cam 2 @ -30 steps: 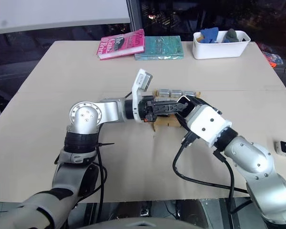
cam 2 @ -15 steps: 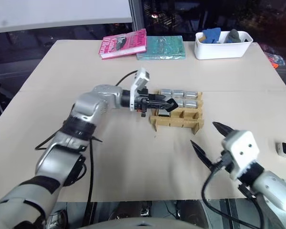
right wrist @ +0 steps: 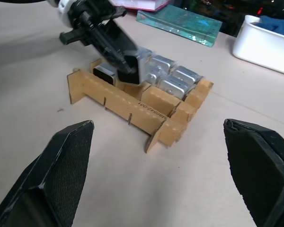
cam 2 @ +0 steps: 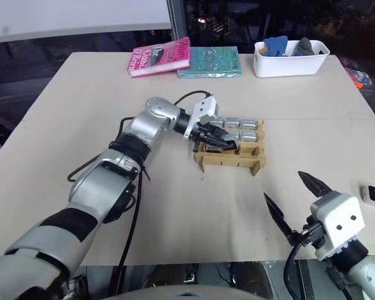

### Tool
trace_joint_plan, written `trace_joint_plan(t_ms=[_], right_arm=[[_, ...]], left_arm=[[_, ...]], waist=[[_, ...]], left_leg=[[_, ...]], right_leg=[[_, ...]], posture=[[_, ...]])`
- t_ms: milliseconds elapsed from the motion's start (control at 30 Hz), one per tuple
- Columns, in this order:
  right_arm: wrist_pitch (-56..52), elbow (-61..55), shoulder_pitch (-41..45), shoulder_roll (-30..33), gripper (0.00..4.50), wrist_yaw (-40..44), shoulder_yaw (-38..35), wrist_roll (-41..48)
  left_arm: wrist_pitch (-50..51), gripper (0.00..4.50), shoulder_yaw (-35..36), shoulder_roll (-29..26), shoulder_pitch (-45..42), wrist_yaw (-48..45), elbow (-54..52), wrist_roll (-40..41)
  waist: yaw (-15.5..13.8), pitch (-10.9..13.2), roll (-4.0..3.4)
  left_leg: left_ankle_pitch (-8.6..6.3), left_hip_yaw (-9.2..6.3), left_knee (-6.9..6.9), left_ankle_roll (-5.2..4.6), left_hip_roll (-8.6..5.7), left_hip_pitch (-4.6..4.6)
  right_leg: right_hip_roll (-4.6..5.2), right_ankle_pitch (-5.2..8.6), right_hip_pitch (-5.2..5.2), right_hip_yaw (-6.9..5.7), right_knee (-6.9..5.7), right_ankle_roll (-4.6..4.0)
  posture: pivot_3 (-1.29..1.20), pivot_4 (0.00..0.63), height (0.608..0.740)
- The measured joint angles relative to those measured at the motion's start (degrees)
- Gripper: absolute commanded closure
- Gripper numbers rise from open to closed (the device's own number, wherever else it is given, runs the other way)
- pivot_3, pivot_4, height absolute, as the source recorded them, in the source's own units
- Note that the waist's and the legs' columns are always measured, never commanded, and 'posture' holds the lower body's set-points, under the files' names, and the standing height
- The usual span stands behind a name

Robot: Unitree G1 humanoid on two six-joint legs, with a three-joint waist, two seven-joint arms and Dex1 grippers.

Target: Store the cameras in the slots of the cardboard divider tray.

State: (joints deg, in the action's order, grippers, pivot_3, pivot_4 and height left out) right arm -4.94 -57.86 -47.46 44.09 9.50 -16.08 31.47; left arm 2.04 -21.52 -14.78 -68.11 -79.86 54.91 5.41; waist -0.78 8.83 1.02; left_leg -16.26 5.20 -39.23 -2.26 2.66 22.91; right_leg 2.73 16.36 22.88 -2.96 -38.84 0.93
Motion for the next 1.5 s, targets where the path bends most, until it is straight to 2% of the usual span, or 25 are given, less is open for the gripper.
trace_joint_plan(t_ms=[167,233,433,600,700,800,867,1067,1333,1433,1500], right_arm=[[1.2,-0.1,-0.4,3.0,0.13,-3.9,0.7,0.3],[1.3,-0.1,-0.4,3.9,0.00,-5.1,1.3,0.4],[1.4,-0.1,-1.3,5.7,0.00,-7.6,1.7,0.4],[0.7,-0.1,-1.6,6.5,0.00,-8.6,1.6,1.4],[-0.8,-0.1,-1.0,6.1,0.00,-7.7,0.9,5.2],[-2.7,-0.1,0.4,5.0,0.00,-4.7,-2.7,9.8],[-3.5,-0.1,0.7,5.0,0.00,-3.7,-3.7,10.9],[-7.3,3.2,2.7,3.3,0.00,5.8,-10.5,17.0],[-10.8,8.4,3.6,0.7,0.00,15.0,-18.0,20.1],[-14.1,12.0,3.5,-1.3,0.00,12.7,-22.3,17.5],[-17.5,14.9,4.9,-2.8,0.00,7.5,-25.1,13.6]], left_arm=[[-1.8,3.76,0.2,0.9,-1.6,-0.7,2.4,-3.2],[-2.2,2.71,0.2,1.5,-1.6,-0.6,3.4,-4.3],[-2.0,0.02,3.2,2.4,-1.6,-0.7,4.5,-4.6],[3.0,0.02,8.1,1.0,-1.5,-2.4,-0.9,-0.8],[9.7,0.02,12.7,-1.0,1.0,-2.7,-12.2,4.6],[18.2,0.02,15.8,-2.8,8.3,-1.0,-26.0,10.1],[20.6,0.02,16.2,-3.1,10.5,-0.3,-28.6,11.1],[32.4,0.02,17.1,-5.1,22.0,5.4,-47.7,18.4],[37.4,0.02,17.2,-6.4,27.5,9.7,-57.5,24.3],[38.3,0.02,17.2,-6.6,29.3,10.3,-60.1,26.6],[38.5,0.02,17.0,-6.8,30.5,10.3,-61.8,27.9]], waist=[[0.1,0.0,0.06],[0.1,0.0,0.07],[0.0,0.0,0.08],[0.0,0.0,0.09],[0.1,0.0,0.06],[0.1,0.0,0.02],[0.1,0.0,0.02],[-0.2,0.0,0.04],[-0.1,0.0,0.01],[-0.2,0.0,0.01],[-0.2,0.0,0.01]], left_leg=[[0.00,-0.03,0.00,0.00,0.01,-0.02],[0.00,-0.08,0.00,0.00,0.01,-0.02],[0.00,-0.12,-0.02,0.00,0.02,0.01],[0.00,-0.17,-0.03,0.01,0.07,0.02],[0.01,-0.18,-0.04,0.01,0.11,-0.01],[0.01,-0.20,-0.07,0.02,0.15,-0.09],[0.02,-0.24,-0.09,0.02,0.15,-0.08],[0.01,-0.40,-0.18,0.01,0.08,-0.09],[0.01,-0.42,-0.15,0.01,0.08,-0.17],[0.01,-0.42,-0.16,0.01,0.05,-0.16],[0.01,-0.41,-0.15,0.01,0.04,-0.16]], right_leg=[[0.01,0.00,0.00,0.03,-0.01,0.00],[-0.01,0.00,0.00,0.01,-0.01,0.00],[0.04,-0.01,0.00,0.01,-0.01,-0.01],[0.03,-0.01,0.00,-0.02,-0.02,-0.01],[0.04,-0.01,-0.01,0.05,-0.03,-0.02],[0.04,-0.02,-0.07,0.06,-0.06,-0.03],[0.03,-0.02,-0.07,0.02,-0.09,-0.03],[0.12,-0.03,-0.24,-0.08,-0.08,-0.03],[0.09,-0.03,-0.28,-0.07,-0.10,-0.04],[0.13,-0.03,-0.28,-0.07,-0.10,-0.04],[0.16,-0.03,-0.28,-0.06,-0.11,-0.04]], posture=[[0.00,0.150,0.740],[0.00,0.150,0.740],[0.00,0.150,0.740],[0.00,0.150,0.740],[0.00,0.150,0.740],[0.00,0.150,0.740],[0.00,0.150,0.740],[0.00,0.150,0.740],[0.00,0.150,0.740],[0.00,0.150,0.740],[0.00,0.150,0.740]])
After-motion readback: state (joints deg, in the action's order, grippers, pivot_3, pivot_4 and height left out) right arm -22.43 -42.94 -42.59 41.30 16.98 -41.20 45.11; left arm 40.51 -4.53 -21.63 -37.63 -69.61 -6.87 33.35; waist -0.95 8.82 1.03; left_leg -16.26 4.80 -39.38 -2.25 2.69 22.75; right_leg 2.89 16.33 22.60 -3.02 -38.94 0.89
